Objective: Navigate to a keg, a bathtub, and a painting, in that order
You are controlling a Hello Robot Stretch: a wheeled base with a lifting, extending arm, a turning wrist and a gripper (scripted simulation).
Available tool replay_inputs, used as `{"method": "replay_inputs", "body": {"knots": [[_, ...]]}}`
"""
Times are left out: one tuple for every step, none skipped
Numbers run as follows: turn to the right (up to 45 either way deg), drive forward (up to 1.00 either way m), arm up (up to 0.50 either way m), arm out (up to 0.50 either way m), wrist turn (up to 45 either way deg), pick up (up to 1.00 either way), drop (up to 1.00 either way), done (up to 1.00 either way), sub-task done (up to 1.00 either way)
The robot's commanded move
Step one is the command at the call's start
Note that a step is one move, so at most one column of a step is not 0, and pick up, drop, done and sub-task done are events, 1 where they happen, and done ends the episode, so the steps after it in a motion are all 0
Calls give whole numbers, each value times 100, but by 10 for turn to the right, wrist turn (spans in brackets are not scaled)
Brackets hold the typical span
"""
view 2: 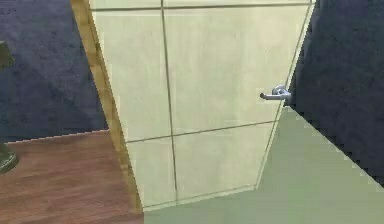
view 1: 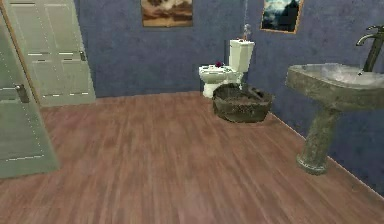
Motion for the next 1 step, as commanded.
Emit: {"method": "replay_inputs", "body": {"knots": [[0, 100, 0, 0, 0, 0, 0, 0, 0]]}}
